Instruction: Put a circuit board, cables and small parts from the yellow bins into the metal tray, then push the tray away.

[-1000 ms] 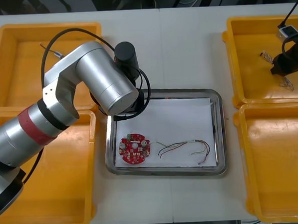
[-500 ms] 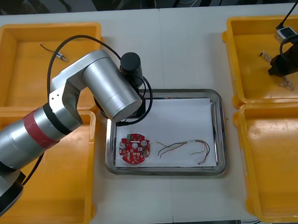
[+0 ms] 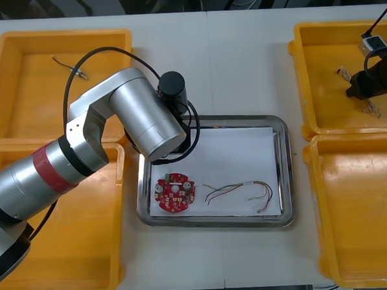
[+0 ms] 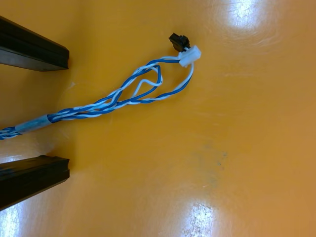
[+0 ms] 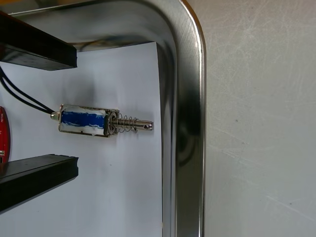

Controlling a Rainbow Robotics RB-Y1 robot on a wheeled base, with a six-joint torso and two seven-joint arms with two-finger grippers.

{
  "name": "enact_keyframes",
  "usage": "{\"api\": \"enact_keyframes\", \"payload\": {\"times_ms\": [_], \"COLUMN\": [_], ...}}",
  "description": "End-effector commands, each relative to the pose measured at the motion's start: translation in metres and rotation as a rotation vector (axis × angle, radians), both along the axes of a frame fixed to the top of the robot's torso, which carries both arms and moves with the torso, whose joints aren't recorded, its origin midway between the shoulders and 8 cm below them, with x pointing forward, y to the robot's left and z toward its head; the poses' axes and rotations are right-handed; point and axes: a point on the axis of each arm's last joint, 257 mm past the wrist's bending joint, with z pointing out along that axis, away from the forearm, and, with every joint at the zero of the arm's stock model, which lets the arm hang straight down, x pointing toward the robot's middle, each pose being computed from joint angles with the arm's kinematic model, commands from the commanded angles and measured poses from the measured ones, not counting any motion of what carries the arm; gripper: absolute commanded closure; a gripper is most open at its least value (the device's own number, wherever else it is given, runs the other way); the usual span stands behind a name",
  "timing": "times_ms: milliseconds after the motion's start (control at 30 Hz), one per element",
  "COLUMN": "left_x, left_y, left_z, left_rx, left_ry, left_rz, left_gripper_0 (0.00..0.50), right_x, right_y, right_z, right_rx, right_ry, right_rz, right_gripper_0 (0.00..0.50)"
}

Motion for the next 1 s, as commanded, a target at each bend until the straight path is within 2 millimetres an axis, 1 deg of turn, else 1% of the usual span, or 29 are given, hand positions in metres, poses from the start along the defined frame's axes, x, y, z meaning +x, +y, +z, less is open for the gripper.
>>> {"api": "enact_keyframes", "payload": {"times_ms": [33,133,233,267,300,333,367,400,433,467,500,633,667,733,833,900,933,1000], "left_x": [0.004,0.003,0.005,0.005,0.005,0.005,0.005,0.005,0.005,0.005,0.006,0.009,0.01,0.012,0.014,0.017,0.018,0.019], "left_y": [-0.024,-0.027,-0.025,-0.023,-0.021,-0.019,-0.018,-0.016,-0.015,-0.011,-0.008,0.004,0.009,0.02,0.035,0.052,0.056,0.073], "left_z": [0.017,0.019,0.028,0.035,0.039,0.043,0.051,0.058,0.063,0.07,0.078,0.099,0.106,0.118,0.13,0.144,0.147,0.162], "left_rx": [-0.063,-0.071,-0.084,-0.092,-0.096,-0.1,-0.109,-0.114,-0.118,-0.121,-0.125,-0.142,-0.149,-0.144,-0.14,-0.156,-0.158,-0.17], "left_ry": [-0.043,-0.047,-0.063,-0.064,-0.063,-0.06,-0.062,-0.064,-0.065,-0.069,-0.073,-0.086,-0.09,-0.1,-0.098,-0.096,-0.095,-0.096], "left_rz": [0.024,0.021,0.03,0.039,0.044,0.047,0.05,0.056,0.06,0.066,0.071,0.092,0.098,0.112,0.134,0.158,0.165,0.189], "left_gripper_0": [0.0,0.0,0.0,0.0,0.0,0.0,0.0,0.0,0.0,0.0,0.0,0.0,0.0,0.0,0.0,0.0,0.0,0.0], "right_x": [-0.01,-0.013,-0.014,-0.014,-0.016,-0.017,-0.018,-0.019,-0.019,-0.019,-0.019,-0.02,-0.018,-0.017,-0.018,-0.02,-0.021,-0.025], "right_y": [-0.01,-0.014,-0.015,-0.015,-0.016,-0.017,-0.017,-0.018,-0.018,-0.019,-0.019,-0.025,-0.027,-0.028,-0.026,-0.025,-0.026,-0.023], "right_z": [-0.016,-0.019,-0.02,-0.021,-0.023,-0.025,-0.026,-0.028,-0.028,-0.027,-0.027,-0.024,-0.02,-0.009,0.005,0.022,0.026,0.041], "right_rx": [-0.027,-0.033,-0.039,-0.038,-0.04,-0.042,-0.045,-0.048,-0.05,-0.056,-0.059,-0.073,-0.081,-0.093,-0.106,-0.131,-0.135,-0.142], "right_ry": [0.03,0.037,0.039,0.039,0.043,0.046,0.047,0.05,0.051,0.051,0.051,0.048,0.042,0.037,0.043,0.05,0.051,0.056], "right_rz": [0.01,0.009,0.015,0.017,0.018,0.019,0.023,0.027,0.029,0.033,0.038,0.04,0.044,0.056,0.076,0.103,0.104,0.12], "right_gripper_0": [0.0,0.0,0.0,0.114,0.264,0.314,0.377,0.416,0.44,0.489,0.5,0.5,0.5,0.5,0.5,0.5,0.5,0.5]}}
